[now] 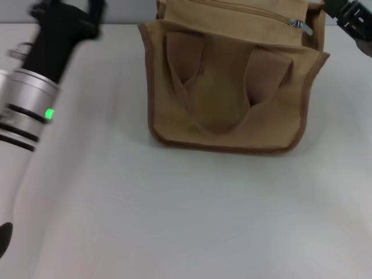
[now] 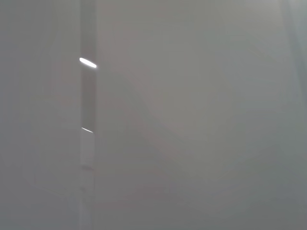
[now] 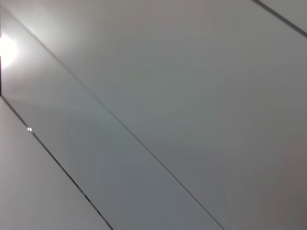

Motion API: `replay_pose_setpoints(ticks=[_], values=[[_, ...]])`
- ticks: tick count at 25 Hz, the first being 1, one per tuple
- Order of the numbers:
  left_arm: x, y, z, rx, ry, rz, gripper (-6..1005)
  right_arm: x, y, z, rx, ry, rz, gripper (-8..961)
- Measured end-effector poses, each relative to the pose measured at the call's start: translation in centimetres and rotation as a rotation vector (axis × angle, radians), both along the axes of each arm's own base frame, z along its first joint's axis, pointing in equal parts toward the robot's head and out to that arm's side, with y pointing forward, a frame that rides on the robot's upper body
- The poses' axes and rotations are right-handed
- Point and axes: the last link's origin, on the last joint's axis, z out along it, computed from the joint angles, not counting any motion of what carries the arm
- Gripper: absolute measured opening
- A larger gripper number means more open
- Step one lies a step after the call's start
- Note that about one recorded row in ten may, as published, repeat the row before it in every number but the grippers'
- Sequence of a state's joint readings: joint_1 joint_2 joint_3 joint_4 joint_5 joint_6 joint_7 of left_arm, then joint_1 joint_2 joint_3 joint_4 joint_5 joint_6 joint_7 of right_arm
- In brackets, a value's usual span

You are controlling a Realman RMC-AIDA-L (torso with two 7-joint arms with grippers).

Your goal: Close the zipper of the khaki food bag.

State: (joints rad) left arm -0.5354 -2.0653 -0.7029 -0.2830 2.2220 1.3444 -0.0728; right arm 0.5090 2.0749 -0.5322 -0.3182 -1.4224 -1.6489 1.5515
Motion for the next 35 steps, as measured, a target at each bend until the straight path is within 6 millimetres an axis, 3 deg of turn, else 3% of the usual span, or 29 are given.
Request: replay_pose_setpoints(ticks=[1,6,8,14,17,21,22,23,27,35], values=[[-0.5,-0.2,1.6,0.060,-0.105,0.011,257,-0.1,-0.1,-0.2,0.018,-0.013,0.007,411],[-1.1,-0.5,3.9,0.077,-0.306,-0.016,420,-0.3,-0.4,-1.0,0.056,-0.041,0.032,637],[-1.2,-0.5,4.1,0.052,-0.333,-0.033,471,-0.3,-0.5,-1.1,0.065,-0.054,0.039,651],[0.5,-1.7,1.8,-0.263,-0.198,-0.235,494,-0.4,-1.4,-1.4,0.120,-0.126,0.117,670],[1.3,-3.4,1.0,-0.447,-0.111,-0.378,494,-0.5,-3.5,-1.4,0.142,-0.184,0.251,669],[1.2,-4.6,0.8,-0.528,-0.068,-0.446,492,0.1,-5.0,-1.3,0.204,-0.252,0.309,668],[0.4,-6.6,0.4,-0.647,-0.008,-0.508,492,0.8,-5.8,-1.4,0.221,-0.279,0.302,668],[0.4,-6.6,0.4,-0.647,-0.008,-0.508,492,0.8,-5.8,-1.4,0.221,-0.279,0.302,668],[-2.0,-9.7,0.0,-0.788,0.054,-0.510,491,2.8,-7.7,-1.3,0.242,-0.336,0.266,667],[-3.8,-11.5,-1.9,-0.900,0.139,-0.431,493,3.2,-9.2,-2.5,0.212,-0.425,0.346,666]])
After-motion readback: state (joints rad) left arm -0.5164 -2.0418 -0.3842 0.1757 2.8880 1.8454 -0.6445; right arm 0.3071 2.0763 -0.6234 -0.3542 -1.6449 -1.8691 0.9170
